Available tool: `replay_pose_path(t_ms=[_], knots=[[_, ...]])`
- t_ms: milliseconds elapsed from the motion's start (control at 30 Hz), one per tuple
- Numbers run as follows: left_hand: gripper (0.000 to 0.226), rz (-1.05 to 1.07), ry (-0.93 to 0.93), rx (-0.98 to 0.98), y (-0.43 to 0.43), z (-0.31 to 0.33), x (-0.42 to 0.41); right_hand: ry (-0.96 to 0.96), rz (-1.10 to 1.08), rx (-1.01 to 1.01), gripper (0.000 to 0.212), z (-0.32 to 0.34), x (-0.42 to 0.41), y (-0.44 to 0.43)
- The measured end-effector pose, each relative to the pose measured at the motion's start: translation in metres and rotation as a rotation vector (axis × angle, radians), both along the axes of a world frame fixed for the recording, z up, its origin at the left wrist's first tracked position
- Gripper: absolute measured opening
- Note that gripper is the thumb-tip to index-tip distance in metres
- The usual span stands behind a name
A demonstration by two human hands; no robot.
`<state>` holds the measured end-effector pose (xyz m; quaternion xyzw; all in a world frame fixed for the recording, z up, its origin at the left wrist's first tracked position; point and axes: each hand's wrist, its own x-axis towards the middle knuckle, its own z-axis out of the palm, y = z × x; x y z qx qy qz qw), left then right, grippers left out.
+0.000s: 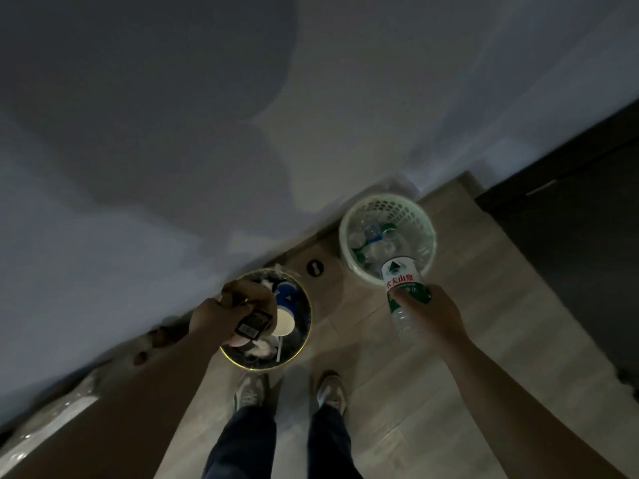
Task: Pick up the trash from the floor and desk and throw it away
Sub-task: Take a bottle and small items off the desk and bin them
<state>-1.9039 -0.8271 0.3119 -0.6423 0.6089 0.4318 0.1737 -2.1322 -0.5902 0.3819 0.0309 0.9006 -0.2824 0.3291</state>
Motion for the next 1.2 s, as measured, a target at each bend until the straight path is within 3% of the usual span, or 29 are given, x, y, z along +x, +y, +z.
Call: replay_pose_path(t_ms=[367,567,767,967,1100,1200], knots=[[0.039,0.013,-0.073,-0.024,-0.004,-0.080,-0.017,-0.007,0.052,0.052,0.041,-0.078,-0.037,-0.011],[0.036,0.173,-0.005,0.087,-0.009,-0.102,-0.029,-0.021,0.065,0.059,0.041,-0.102,-0.044,-0.013],[0.045,0.031,-0.060,0.077,-0.011,-0.106,-0.037,-0.023,0.088,0.136,0.051,-0.111,-0.055,-0.006],[0.041,-0.339,-0.124,-0.088,-0.010,-0.095,-0.053,-0.084,0.015,0.231,0.071,-0.108,-0.083,-0.011],[0.038,-0.536,-0.132,-0.078,-0.011,-0.086,-0.065,0.028,-0.025,0.165,0.073,-0.099,-0.101,-0.031],[0.039,-0.660,-0.129,-0.075,-0.012,-0.078,-0.074,0.078,0.064,0.142,0.072,-0.093,-0.097,-0.044]])
